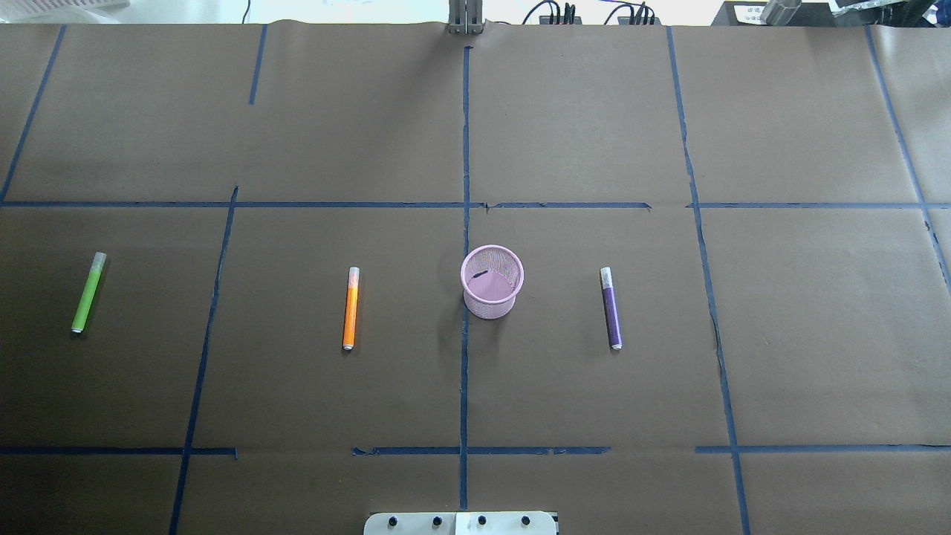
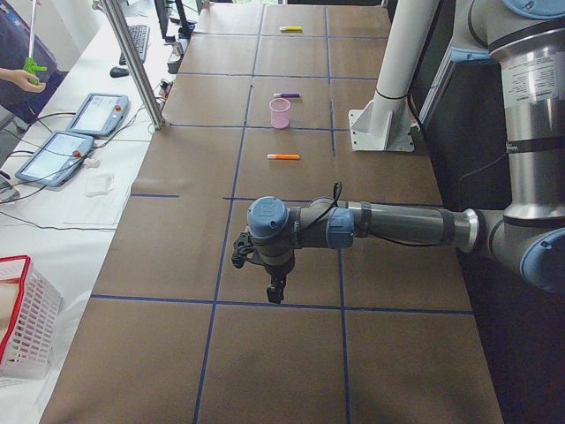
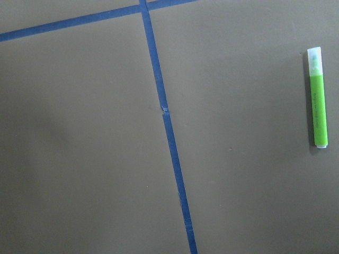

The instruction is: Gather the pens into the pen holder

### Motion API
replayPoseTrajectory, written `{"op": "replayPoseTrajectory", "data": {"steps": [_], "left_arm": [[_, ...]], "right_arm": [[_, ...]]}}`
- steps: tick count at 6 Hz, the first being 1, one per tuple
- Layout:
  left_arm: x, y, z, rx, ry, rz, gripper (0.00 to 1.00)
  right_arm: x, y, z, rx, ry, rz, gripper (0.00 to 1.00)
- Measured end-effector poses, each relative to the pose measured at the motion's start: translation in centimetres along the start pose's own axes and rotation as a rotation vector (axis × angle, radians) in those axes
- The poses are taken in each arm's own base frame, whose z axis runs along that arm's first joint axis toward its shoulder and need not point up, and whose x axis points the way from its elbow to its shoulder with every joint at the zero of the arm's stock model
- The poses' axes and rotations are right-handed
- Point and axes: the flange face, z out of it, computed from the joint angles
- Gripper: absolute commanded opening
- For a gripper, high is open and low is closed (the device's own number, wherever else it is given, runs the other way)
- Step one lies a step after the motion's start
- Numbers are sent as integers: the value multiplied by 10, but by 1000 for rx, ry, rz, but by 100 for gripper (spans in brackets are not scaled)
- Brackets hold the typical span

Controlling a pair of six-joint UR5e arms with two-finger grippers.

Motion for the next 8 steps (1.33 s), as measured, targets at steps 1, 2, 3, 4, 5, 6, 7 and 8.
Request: {"op": "replayPoseTrajectory", "data": {"steps": [1, 2, 3, 4, 5, 6, 7, 8], "left_arm": [[2, -1, 2, -4, 0, 7, 100], [7, -4, 4, -11, 0, 20, 100], [16, -14, 5, -14, -2, 40, 100], [30, -39, -4, 8, -6, 78, 100], [50, -75, -23, 51, -12, 127, 100], [65, -100, -38, 83, -14, 163, 100], [74, -110, -42, 110, -14, 197, 100], [92, -118, -26, 119, -6, 188, 100]], "right_arm": [[0, 0, 0, 0, 0, 0, 100], [0, 0, 0, 0, -1, 0, 100], [-1, 0, -1, 2, -1, -1, 100], [-2, -1, -2, 3, 0, -4, 100], [-3, -2, -2, 5, 0, -6, 100], [-3, -3, -3, 6, 0, -8, 100], [-4, -3, -3, 6, 0, -9, 100], [-4, -4, -3, 7, 0, -10, 100]]}}
